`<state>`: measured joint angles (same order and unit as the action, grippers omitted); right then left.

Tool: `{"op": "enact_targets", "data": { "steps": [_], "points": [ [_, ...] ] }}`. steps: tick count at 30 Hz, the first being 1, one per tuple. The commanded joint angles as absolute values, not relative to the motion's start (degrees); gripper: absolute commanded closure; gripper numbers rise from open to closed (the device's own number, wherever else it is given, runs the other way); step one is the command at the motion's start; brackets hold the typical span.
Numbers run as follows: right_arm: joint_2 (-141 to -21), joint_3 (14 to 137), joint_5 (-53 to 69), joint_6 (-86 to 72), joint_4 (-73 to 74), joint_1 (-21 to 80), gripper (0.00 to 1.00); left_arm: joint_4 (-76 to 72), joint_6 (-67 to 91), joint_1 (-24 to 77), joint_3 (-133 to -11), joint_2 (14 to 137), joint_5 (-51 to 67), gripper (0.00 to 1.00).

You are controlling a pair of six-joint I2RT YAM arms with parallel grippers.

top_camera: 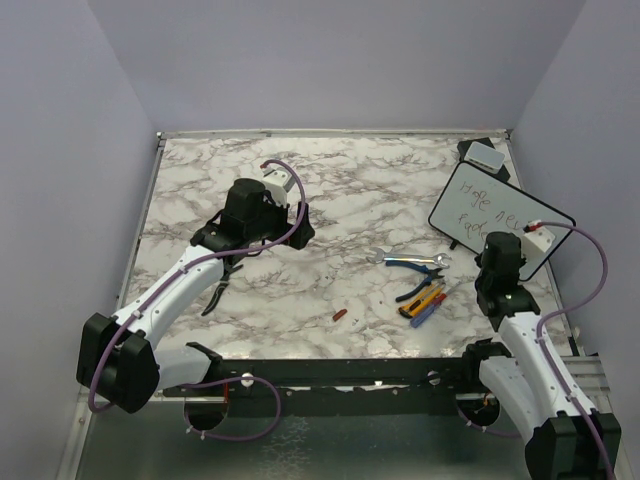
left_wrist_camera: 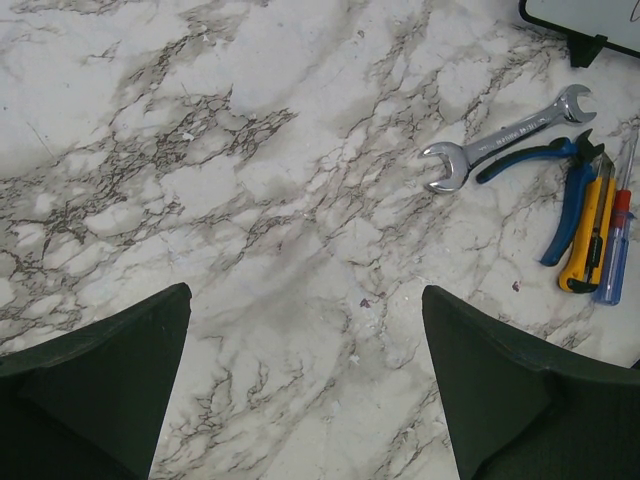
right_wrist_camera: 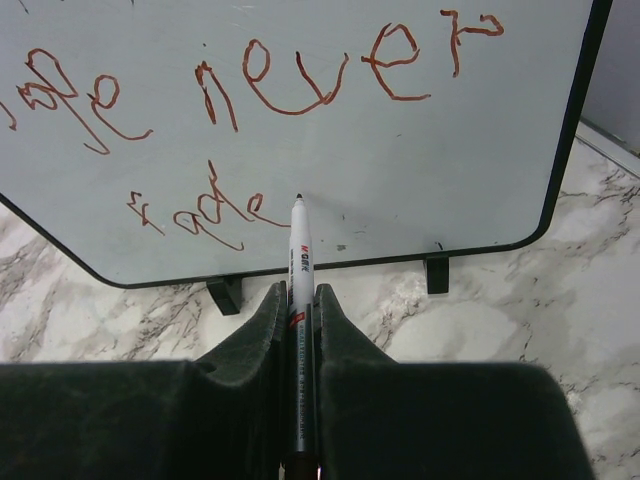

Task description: Write a sentence on the whiteboard

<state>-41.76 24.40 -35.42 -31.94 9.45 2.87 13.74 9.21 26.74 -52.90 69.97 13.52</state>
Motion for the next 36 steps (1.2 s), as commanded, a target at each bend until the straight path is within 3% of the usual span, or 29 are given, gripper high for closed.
{"op": "enact_targets", "data": {
  "steps": [1,36],
  "points": [
    [-42.9,26.53,-38.88,-30.91,7.82,2.53,0.99,12.61,9.37,26.54,-52.21,68.64,14.59,0.01],
    [-47.53,26.37,-37.62,-31.09,6.34,2.52,0.99,12.65,9.29,26.54,-52.21,68.47,14.5,0.01]
  ]
}}
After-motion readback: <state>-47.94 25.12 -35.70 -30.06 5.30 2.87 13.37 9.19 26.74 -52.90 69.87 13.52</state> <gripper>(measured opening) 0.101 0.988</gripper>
